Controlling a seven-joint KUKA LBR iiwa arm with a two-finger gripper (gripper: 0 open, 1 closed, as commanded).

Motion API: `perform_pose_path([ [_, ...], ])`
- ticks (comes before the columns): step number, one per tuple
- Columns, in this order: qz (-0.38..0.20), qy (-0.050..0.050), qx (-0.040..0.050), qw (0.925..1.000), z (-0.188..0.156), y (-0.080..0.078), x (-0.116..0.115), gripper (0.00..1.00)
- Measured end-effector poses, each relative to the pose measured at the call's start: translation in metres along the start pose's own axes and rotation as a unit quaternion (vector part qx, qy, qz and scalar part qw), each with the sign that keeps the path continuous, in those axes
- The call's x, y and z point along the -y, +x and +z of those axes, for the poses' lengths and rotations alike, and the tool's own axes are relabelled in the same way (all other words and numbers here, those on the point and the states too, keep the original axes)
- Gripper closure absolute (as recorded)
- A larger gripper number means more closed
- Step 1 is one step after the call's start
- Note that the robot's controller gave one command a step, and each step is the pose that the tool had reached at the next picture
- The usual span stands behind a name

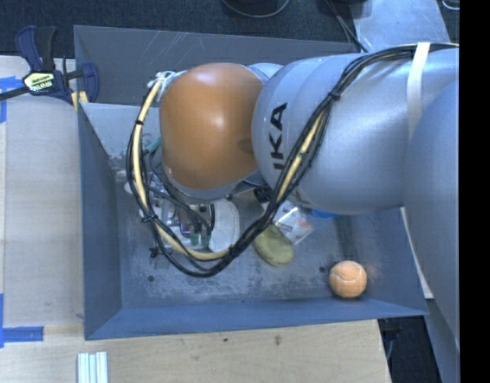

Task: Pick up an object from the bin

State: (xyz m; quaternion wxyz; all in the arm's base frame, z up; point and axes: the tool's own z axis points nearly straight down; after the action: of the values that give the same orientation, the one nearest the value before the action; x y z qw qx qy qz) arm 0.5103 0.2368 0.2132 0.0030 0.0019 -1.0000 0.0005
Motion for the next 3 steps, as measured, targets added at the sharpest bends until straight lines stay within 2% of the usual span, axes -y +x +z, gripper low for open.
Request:
perform_pose_path([
  [1, 0.002, -0.001, 0.0041, 1.0, -0.005, -0.002, 0.001, 0.0],
  [2, 0.032, -0.003, 0.0067, 0.9994, 0.016, -0.009, 0.013, 0.0],
  [3, 0.053, 0.0, 0.0015, 0.9986, 0.046, -0.018, 0.032, 0.0],
])
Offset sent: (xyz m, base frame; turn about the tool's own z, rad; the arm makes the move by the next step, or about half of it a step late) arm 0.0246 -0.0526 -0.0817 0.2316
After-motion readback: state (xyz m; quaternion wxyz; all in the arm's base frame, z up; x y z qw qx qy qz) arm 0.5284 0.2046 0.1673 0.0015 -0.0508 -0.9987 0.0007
